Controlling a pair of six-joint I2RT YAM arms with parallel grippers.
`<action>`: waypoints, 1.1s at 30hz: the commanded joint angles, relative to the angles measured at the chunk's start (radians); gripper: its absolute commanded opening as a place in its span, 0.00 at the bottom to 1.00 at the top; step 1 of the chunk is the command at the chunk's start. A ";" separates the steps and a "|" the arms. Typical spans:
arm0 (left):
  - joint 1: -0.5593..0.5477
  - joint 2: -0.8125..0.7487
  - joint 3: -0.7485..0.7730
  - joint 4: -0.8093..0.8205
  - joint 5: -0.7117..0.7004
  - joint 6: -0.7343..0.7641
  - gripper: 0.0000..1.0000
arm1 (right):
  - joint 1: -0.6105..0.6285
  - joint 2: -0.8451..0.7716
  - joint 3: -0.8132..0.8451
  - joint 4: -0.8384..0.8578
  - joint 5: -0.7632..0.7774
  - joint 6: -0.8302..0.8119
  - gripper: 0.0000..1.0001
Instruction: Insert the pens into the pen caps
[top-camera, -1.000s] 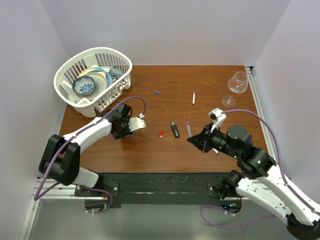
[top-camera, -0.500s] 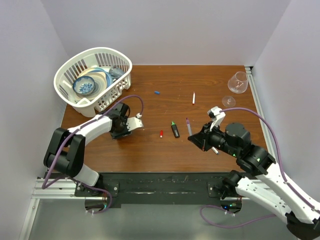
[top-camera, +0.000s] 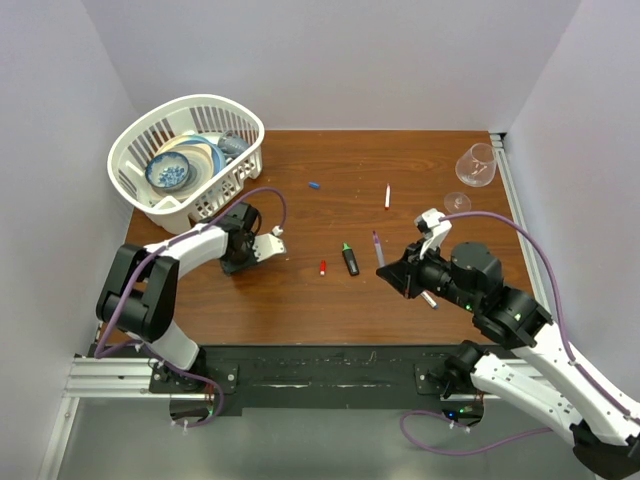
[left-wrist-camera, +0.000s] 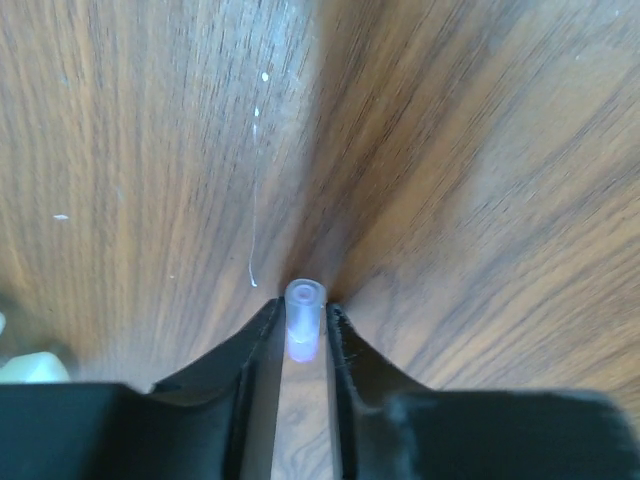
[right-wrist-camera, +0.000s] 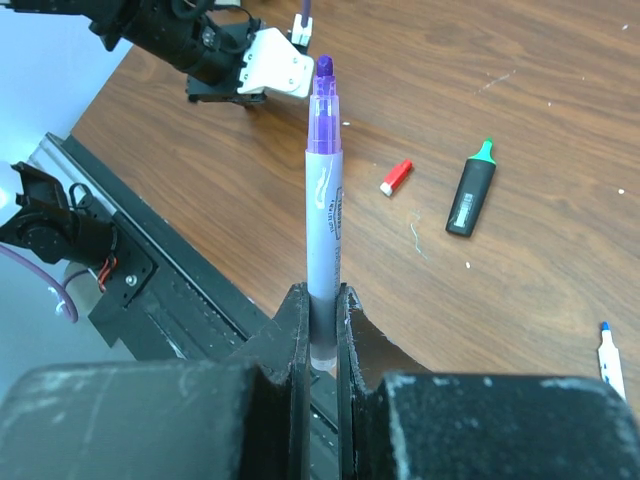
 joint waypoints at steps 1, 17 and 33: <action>0.010 0.033 0.026 -0.034 0.068 -0.047 0.21 | 0.005 -0.006 0.053 -0.010 0.023 -0.028 0.00; -0.143 -0.125 0.087 -0.024 0.183 -0.383 0.00 | 0.003 -0.027 0.026 0.019 0.049 0.033 0.00; -0.254 -0.667 -0.467 1.764 0.636 -1.643 0.00 | 0.005 -0.018 -0.129 0.436 -0.343 0.107 0.00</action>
